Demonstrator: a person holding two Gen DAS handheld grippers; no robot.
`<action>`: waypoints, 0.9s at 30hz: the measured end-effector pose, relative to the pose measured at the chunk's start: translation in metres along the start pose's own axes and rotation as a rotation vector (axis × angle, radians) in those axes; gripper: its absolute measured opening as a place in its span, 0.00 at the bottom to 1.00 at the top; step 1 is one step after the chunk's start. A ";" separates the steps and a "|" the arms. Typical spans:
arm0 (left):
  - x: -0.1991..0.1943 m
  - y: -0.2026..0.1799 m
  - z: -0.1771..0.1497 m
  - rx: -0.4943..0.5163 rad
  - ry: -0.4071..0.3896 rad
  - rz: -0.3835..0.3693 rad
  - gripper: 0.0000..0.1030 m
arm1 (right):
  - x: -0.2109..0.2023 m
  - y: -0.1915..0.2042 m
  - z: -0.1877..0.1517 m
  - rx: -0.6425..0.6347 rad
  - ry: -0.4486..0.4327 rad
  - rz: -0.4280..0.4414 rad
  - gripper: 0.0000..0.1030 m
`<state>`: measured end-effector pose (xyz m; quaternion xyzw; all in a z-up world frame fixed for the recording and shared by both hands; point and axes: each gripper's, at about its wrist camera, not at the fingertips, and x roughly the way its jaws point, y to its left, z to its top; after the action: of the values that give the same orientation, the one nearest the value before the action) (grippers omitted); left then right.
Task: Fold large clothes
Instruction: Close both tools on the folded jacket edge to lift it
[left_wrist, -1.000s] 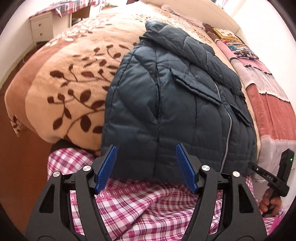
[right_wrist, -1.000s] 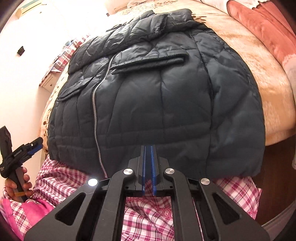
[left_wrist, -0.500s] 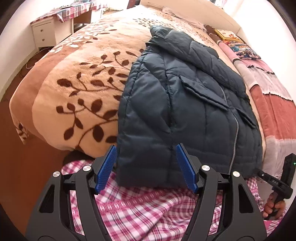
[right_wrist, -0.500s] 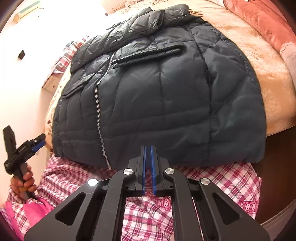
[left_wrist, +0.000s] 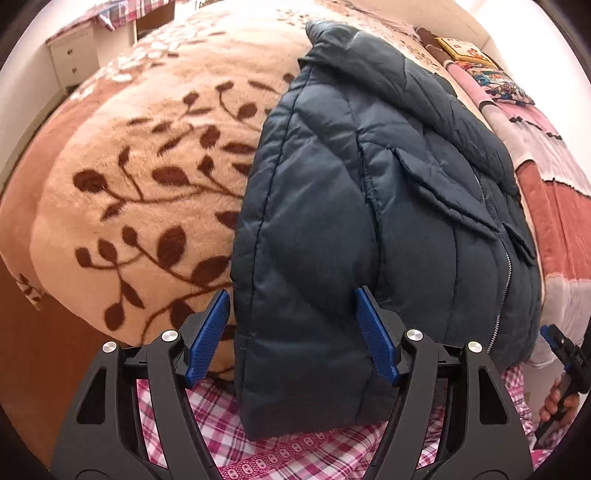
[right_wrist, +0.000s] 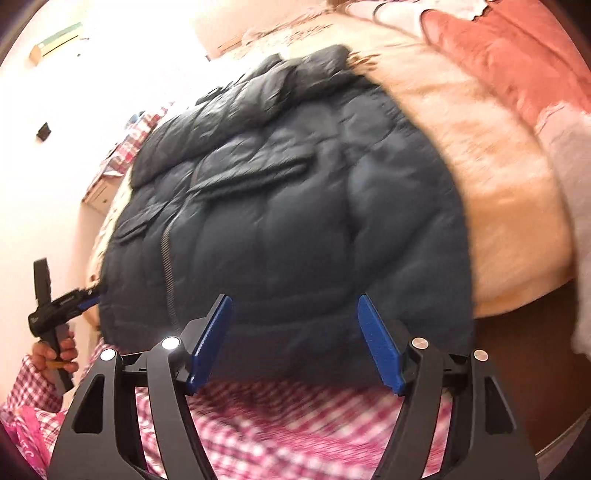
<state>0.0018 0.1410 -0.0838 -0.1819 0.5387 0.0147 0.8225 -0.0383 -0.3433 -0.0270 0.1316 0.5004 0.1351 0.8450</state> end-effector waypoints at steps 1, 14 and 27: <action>0.002 0.001 -0.001 -0.006 0.005 -0.012 0.67 | -0.002 -0.008 0.004 0.004 -0.002 -0.012 0.69; 0.019 0.035 -0.027 -0.139 0.113 -0.248 0.68 | 0.009 -0.086 0.008 0.084 0.063 -0.048 0.70; 0.034 0.024 -0.032 -0.108 0.135 -0.256 0.71 | 0.038 -0.093 -0.006 0.105 0.143 0.058 0.70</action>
<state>-0.0180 0.1477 -0.1322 -0.2935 0.5637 -0.0737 0.7685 -0.0170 -0.4149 -0.0942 0.1800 0.5619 0.1420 0.7948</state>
